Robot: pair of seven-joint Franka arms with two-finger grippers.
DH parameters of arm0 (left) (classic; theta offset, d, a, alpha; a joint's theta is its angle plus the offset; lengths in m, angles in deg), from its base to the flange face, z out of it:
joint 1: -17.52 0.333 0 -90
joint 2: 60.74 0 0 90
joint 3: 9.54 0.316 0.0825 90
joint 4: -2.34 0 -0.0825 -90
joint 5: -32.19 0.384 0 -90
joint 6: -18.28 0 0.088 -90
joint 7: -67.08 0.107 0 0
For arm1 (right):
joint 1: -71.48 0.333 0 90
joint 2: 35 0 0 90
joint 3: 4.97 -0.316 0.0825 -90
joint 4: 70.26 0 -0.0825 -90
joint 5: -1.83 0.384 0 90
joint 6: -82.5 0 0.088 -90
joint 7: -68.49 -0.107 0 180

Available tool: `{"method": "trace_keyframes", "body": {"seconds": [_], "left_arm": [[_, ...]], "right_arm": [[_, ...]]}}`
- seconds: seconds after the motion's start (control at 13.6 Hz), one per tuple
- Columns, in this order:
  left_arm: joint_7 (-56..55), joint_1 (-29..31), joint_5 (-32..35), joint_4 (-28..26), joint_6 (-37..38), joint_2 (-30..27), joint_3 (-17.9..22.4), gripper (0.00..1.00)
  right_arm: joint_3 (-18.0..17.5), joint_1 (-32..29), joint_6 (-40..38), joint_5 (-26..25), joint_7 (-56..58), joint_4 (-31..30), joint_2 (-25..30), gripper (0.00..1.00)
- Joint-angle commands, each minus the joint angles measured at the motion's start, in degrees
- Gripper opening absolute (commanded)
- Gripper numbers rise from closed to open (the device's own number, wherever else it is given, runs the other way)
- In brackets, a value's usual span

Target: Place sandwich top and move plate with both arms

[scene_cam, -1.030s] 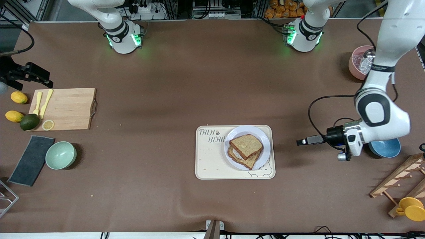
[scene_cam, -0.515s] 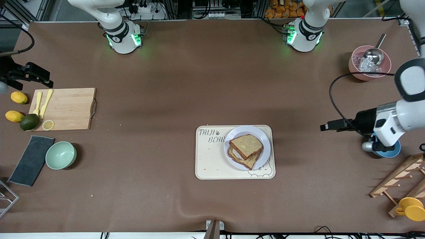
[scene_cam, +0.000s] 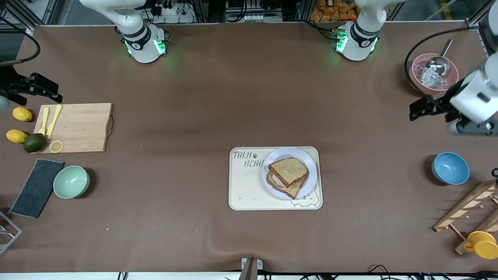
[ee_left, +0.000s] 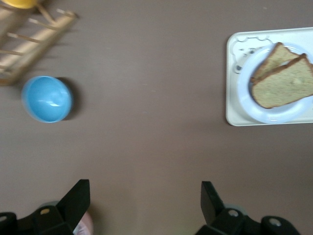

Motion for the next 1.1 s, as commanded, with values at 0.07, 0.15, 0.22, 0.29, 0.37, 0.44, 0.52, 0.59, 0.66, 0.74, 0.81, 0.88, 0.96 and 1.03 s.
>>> {"method": "trace_keyframes", "body": {"seconds": [0.07, 0.15, 0.22, 0.29, 0.37, 0.44, 0.52, 0.59, 0.66, 0.74, 0.81, 0.88, 0.96, 1.03], "left_arm": [[3.10, 0.71, 2.28, -0.79, 3.11, -4.00, 0.76, 1.00], [3.55, 0.79, 2.28, -0.88, 3.47, -4.96, 0.76, 1.00], [3.90, 0.97, 2.28, -1.40, 3.47, -6.97, 1.02, 1.00], [3.99, 1.49, 2.28, -1.50, 3.47, -7.26, 1.02, 1.00], [3.73, 1.50, 2.02, -1.58, 3.47, -7.26, 1.02, 1.00], [3.29, 1.59, 1.40, -1.58, 3.29, -7.08, 1.02, 1.00], [3.11, 1.50, 1.22, -1.50, 2.60, -6.82, 1.11, 1.00], [2.59, 0.89, 0.61, -1.93, 1.37, -6.82, 1.54, 1.00], [2.50, -0.16, 0.09, -2.72, 0.49, -6.73, 2.68, 1.00], [2.50, -4.00, -0.01, -4.38, -0.82, -6.99, 6.69, 1.00], [2.50, -10.30, -0.09, -5.35, -1.97, -7.08, 13.35, 1.00], [2.50, -12.89, -0.79, -5.45, -2.15, -6.82, 17.16, 1.00], [2.41, -13.18, -2.10, -5.71, -2.16, -6.64, 17.80, 1.00], [2.06, -13.35, -2.29, -5.80, -2.24, -6.56, 17.98, 1.00]], "right_arm": [[-0.11, -0.33, -0.25, -0.01, 0.38, -0.28, 0.58, 1.00], [-0.11, -0.33, -0.25, -0.01, 0.38, -0.19, 0.58, 1.00], [-0.11, -0.33, -0.25, -0.01, 0.38, -0.19, 0.58, 1.00], [-0.11, -0.33, -0.25, -0.01, 0.38, -0.27, 0.58, 1.00], [-0.11, -0.33, -0.16, -0.01, 0.38, -0.19, 0.58, 1.00], [-0.11, -0.33, -0.07, -0.01, 0.38, -0.19, 0.58, 1.00], [-0.11, -0.33, -0.07, -0.01, 0.38, -0.27, 0.49, 1.00], [-0.11, -0.33, -0.07, -0.01, 0.38, -0.28, 0.49, 1.00], [-0.11, -0.24, 0.02, -0.01, 0.38, -0.19, 0.49, 1.00], [-0.11, -0.24, -0.07, -0.01, 0.38, -0.27, 0.49, 1.00], [-0.11, -0.24, -0.07, -0.01, 0.38, -0.28, 0.49, 1.00], [-0.11, -0.24, -0.07, -0.01, 0.38, -0.28, 0.49, 1.00], [-0.11, -0.24, -0.16, -0.01, 0.38, -0.36, 0.49, 1.00], [-0.11, -0.24, -0.16, -0.01, 0.38, -0.28, 0.49, 1.00]]}}
